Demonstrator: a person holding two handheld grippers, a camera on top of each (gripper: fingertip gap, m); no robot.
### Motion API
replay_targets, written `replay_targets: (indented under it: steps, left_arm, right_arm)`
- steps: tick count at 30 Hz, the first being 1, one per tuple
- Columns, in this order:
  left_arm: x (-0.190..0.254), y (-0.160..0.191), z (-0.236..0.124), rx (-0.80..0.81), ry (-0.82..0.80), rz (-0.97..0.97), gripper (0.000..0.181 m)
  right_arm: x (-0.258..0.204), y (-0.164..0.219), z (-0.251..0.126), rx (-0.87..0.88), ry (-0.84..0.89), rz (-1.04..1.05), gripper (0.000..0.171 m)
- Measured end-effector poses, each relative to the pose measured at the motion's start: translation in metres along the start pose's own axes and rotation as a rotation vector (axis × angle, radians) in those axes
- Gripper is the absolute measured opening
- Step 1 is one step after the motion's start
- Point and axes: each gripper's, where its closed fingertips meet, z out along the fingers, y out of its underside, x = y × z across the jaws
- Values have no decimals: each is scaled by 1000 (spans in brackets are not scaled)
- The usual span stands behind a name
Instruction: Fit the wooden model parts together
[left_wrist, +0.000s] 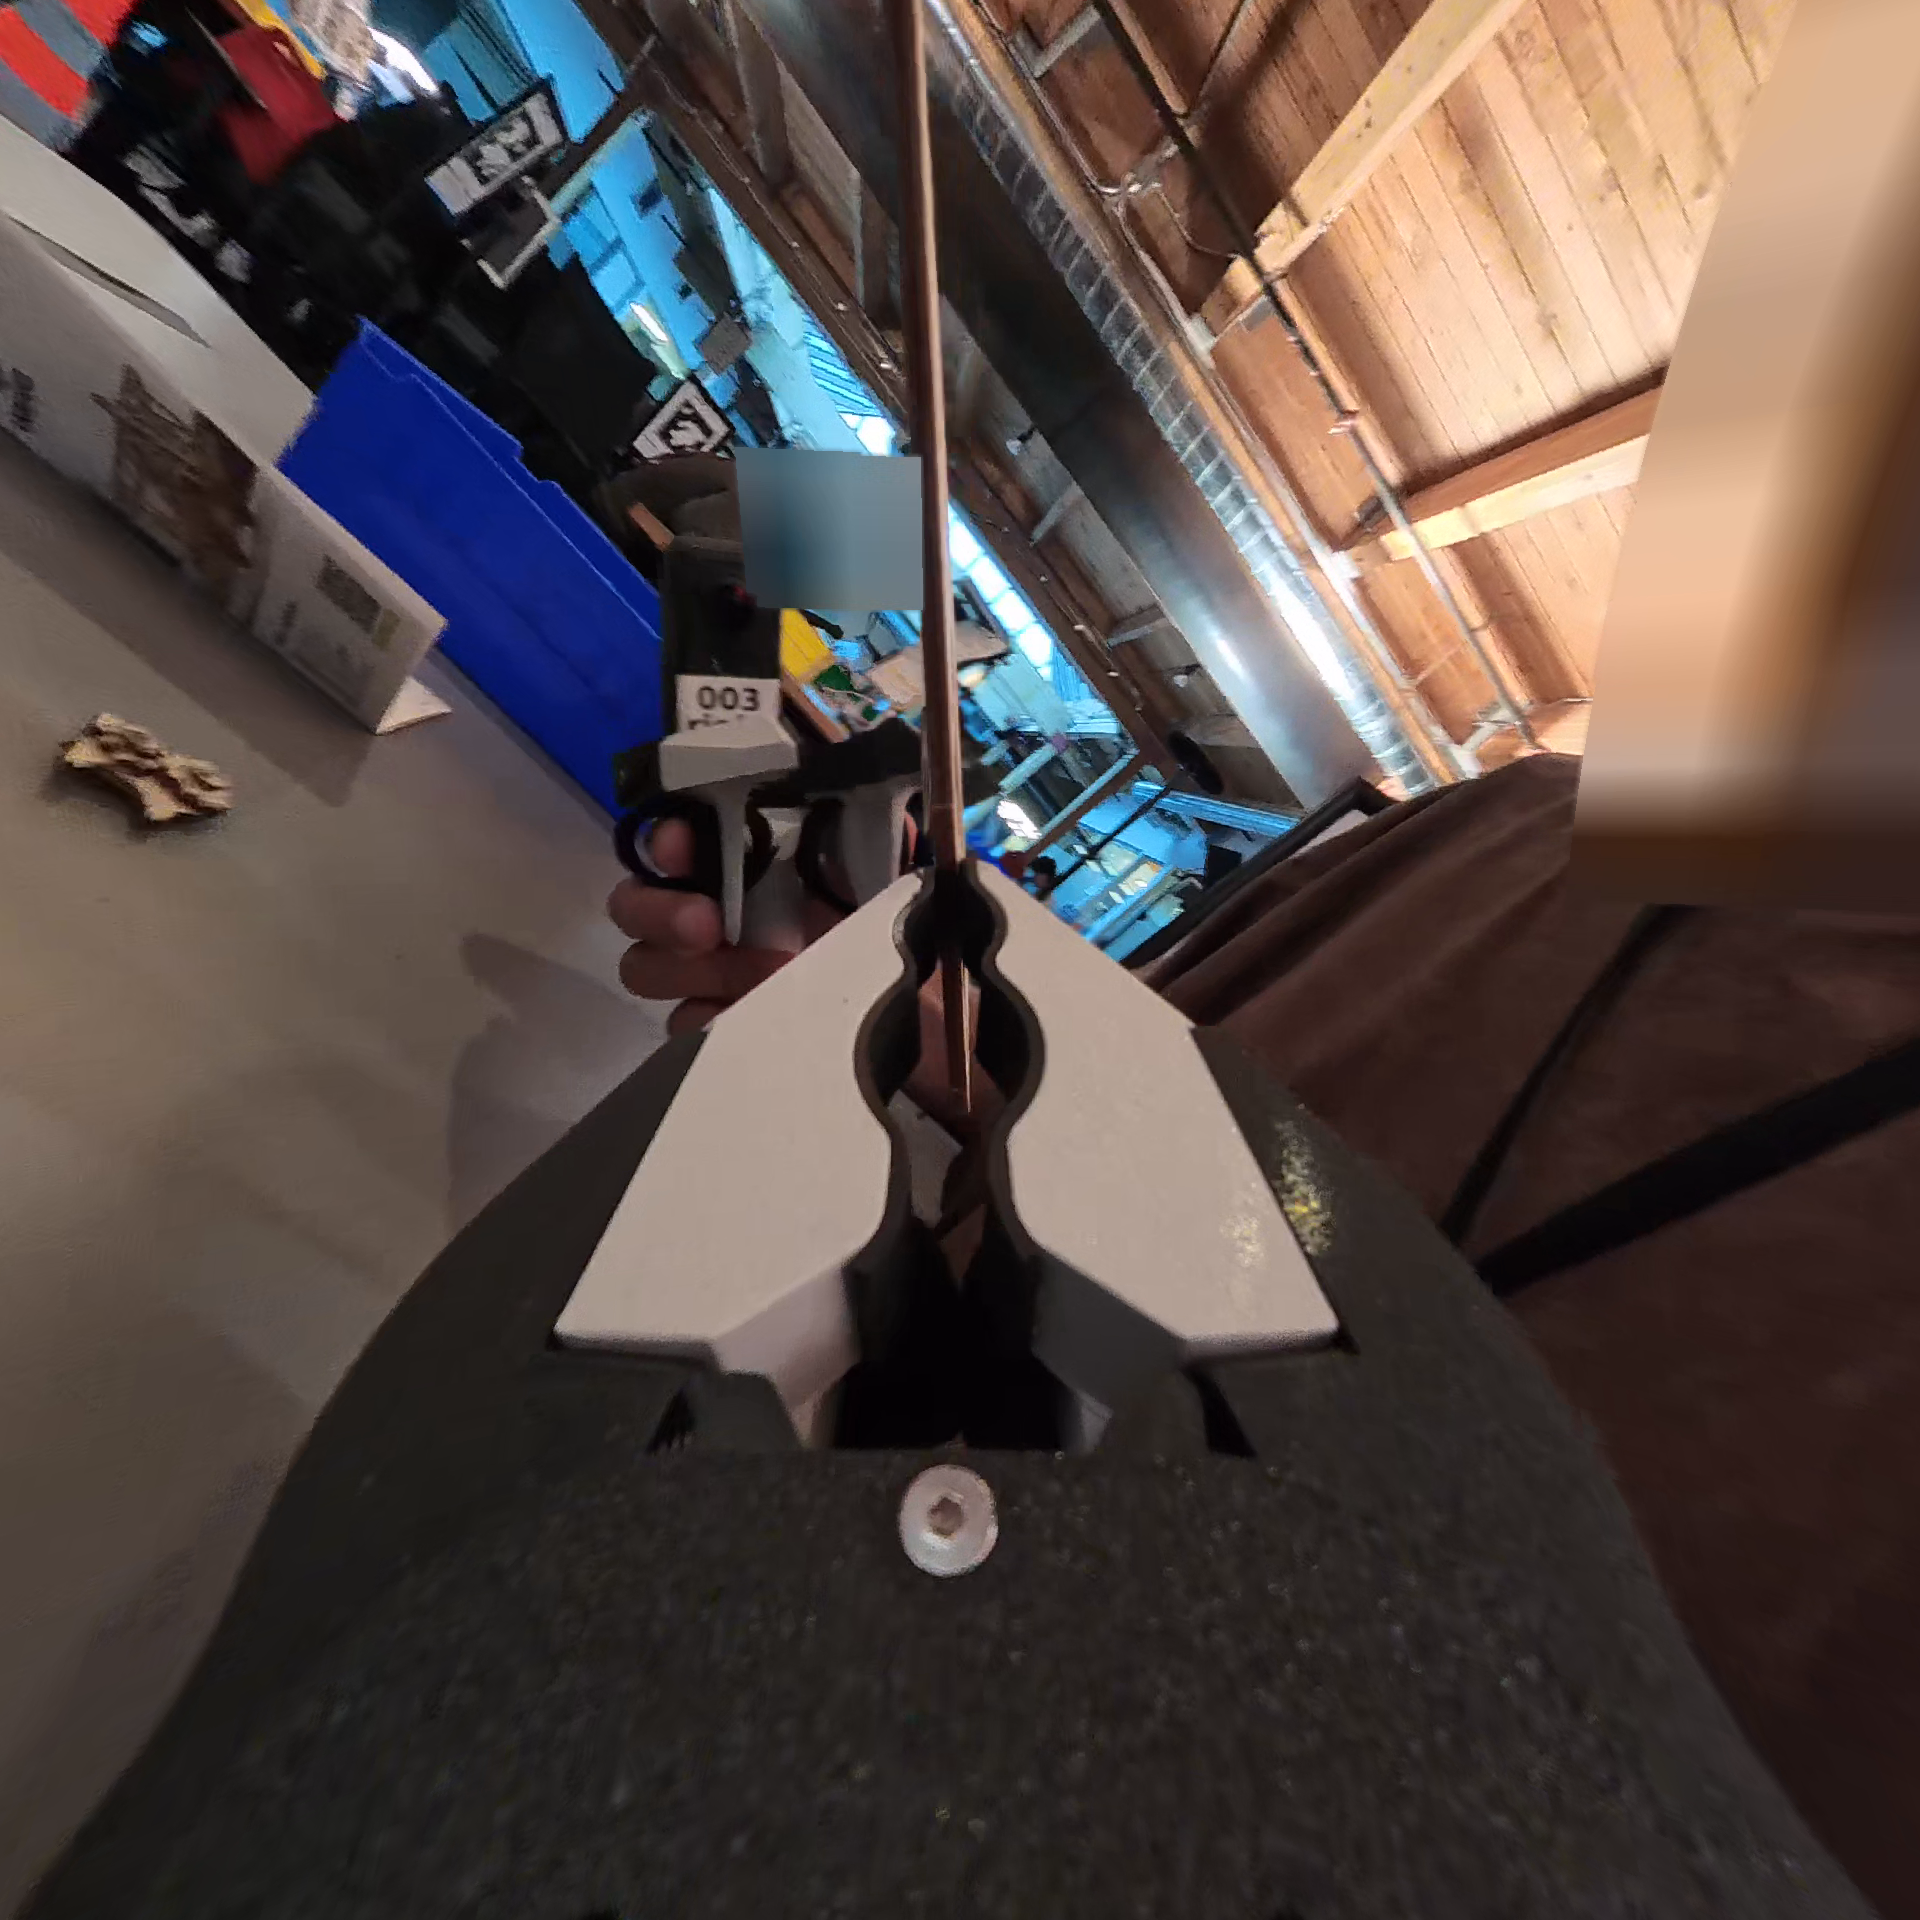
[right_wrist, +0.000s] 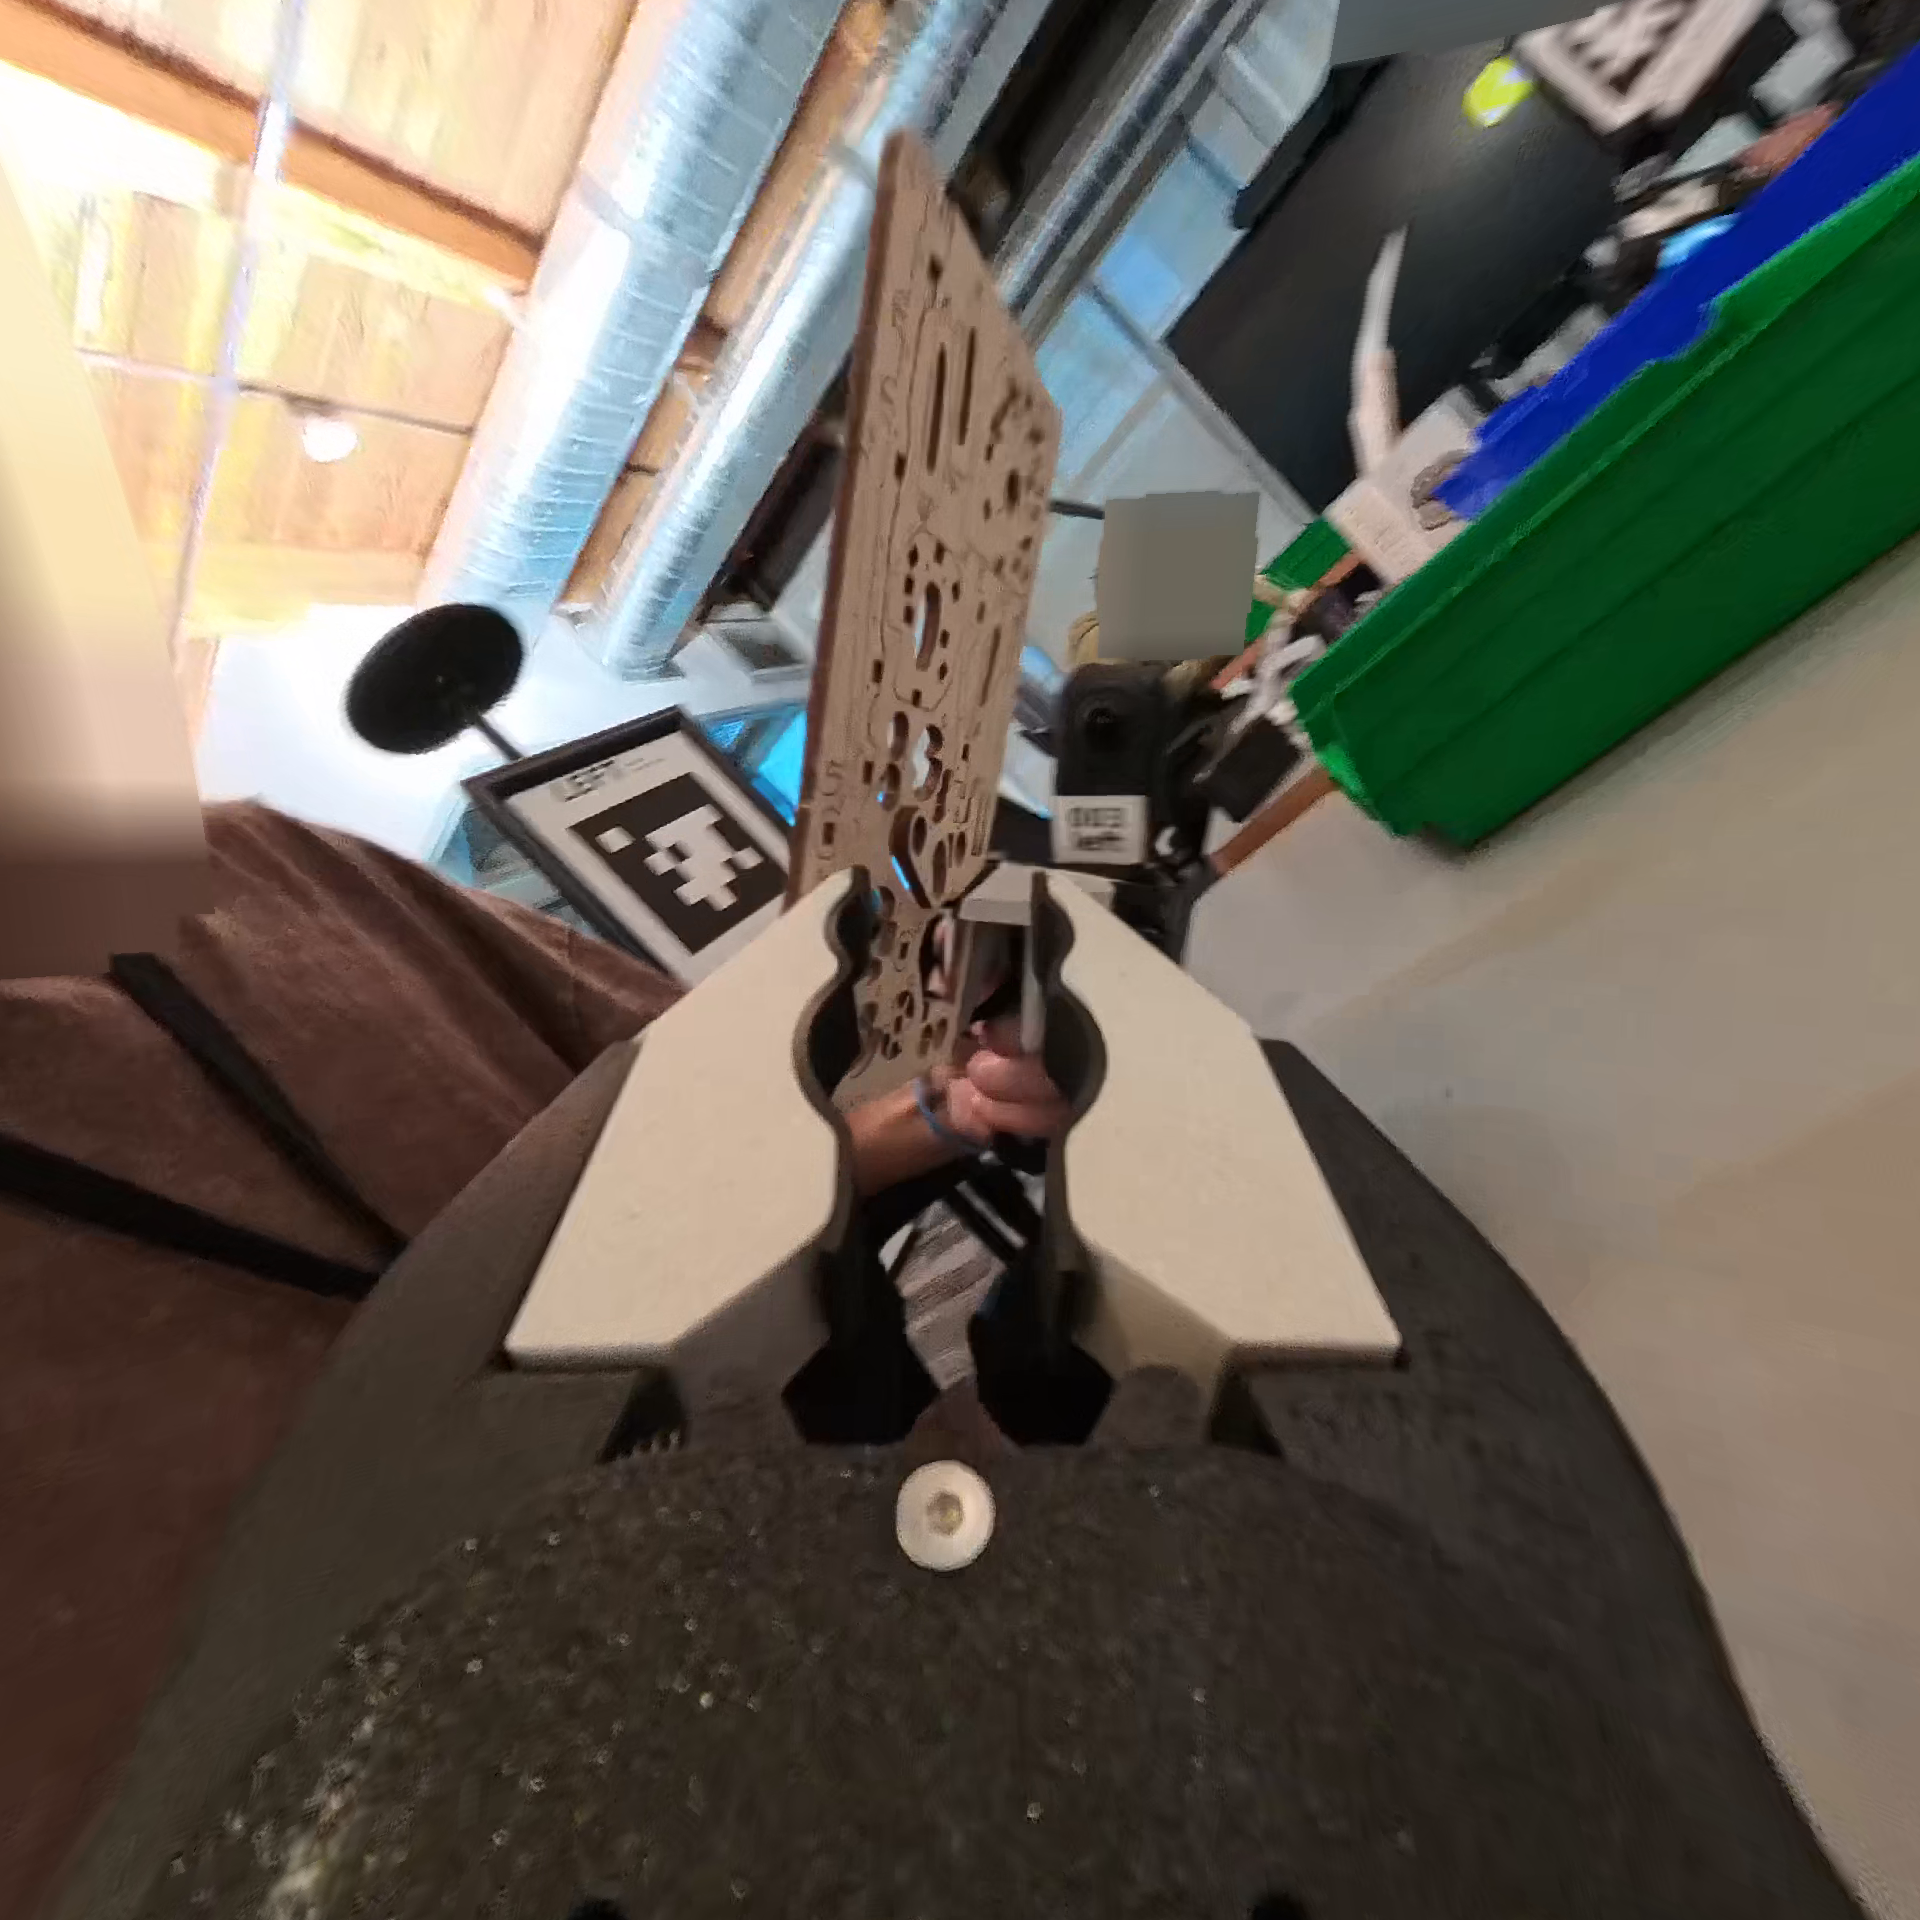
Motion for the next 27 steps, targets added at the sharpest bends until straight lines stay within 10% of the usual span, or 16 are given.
replay_targets:
  steps: [5, 9, 16, 27]
  left_arm:
    - [-18, -7, -9, 11, -156, 101, 1]
    - [-29, 2, -4, -45, -246, 161, 0]
    - [-50, 13, -4, -153, -410, 213, 32]
    - [-72, 15, -13, -217, -637, 343, 18]
  right_arm:
    - [9, -4, -11, -31, 135, -121, 40]
    - [22, 11, -3, -150, 276, -245, 7]
    - [27, 31, -7, -309, 309, -275, 3]
    - [42, 39, -8, -320, 386, -219, 3]
